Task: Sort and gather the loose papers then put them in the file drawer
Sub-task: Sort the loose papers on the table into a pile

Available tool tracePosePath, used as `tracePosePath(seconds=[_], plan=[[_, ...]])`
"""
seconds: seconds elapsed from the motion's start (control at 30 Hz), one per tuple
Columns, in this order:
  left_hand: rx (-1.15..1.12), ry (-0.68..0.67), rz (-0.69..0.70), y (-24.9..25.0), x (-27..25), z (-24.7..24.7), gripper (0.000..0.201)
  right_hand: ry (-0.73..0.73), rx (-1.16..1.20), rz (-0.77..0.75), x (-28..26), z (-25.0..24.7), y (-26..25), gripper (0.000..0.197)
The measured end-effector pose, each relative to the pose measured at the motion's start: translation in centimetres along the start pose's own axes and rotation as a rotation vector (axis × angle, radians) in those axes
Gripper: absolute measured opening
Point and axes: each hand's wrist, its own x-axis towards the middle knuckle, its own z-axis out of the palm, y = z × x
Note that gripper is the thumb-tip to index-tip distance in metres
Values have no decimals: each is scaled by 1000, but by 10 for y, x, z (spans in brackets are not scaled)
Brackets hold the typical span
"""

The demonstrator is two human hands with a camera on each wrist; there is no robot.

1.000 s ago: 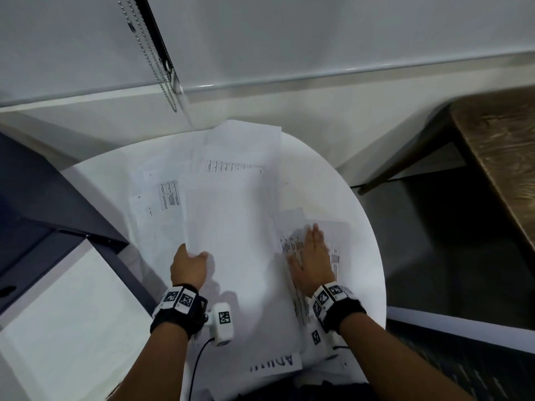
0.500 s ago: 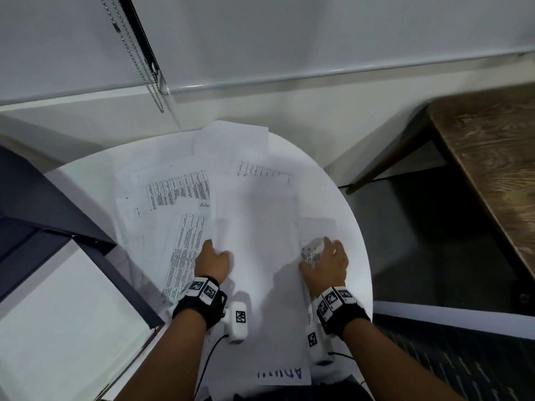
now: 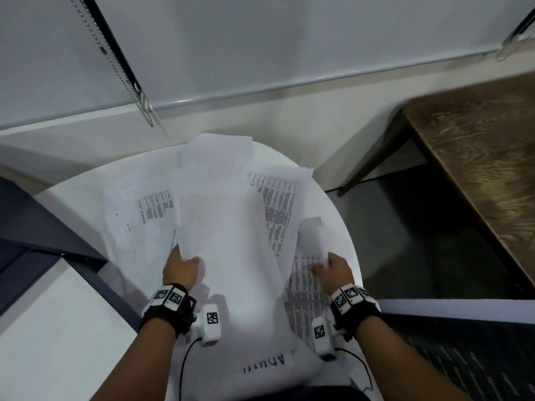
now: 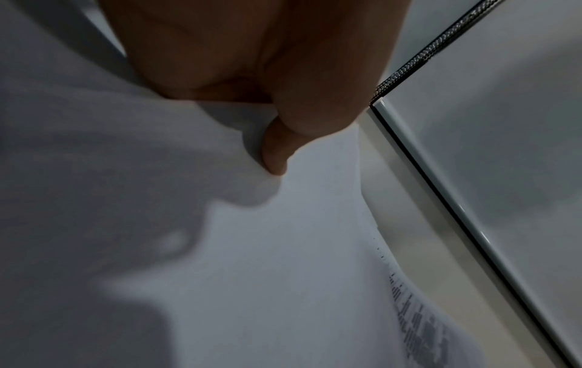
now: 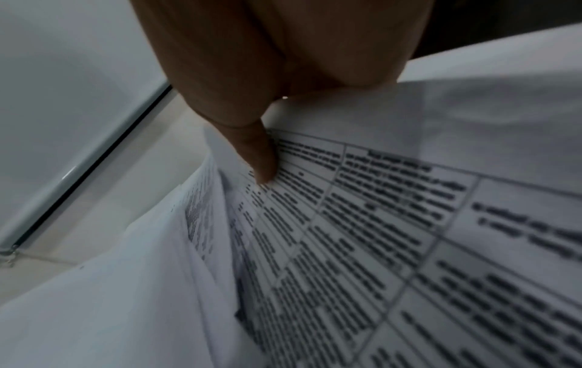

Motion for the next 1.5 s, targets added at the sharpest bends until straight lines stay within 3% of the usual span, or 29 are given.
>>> tracePosePath(seconds=[0.13,0.33,0.57,0.67,0.8,1.0,1.1,1.2,1.37,1.5], plan=[[-21,41,49,-2,-2,-10,42,-11,19,-133,-1,-19,-5,23],[-111,169,19,-3,-3,-25,37,50,-144,-313,-13,-59,-49,22],[-197,179,40,5,-8,-35,37,180,-311,-499,-58,-146,-114,21],[-193,138,1,-1,-5,-33,33,236,-237,-608,-85,-186,-148,15],[-159,66,-114,-6,-1,-29,59,223,102,-716,-105,-212,-177,20],[-94,24,-146,3,-2,-31,65,22,403,-676,-88,-178,-178,31],[-64,25,-150,3,1,-32,48,-94,555,-628,-87,-160,-174,40],[-69,28,-159,-1,3,-30,35,-202,657,-637,-96,-156,-179,37],[-81,43,-160,0,1,-29,43,-206,480,-729,-98,-126,-180,24],[-106,-37,-186,-19,15,-32,44,-446,273,-536,-82,-49,-144,20]])
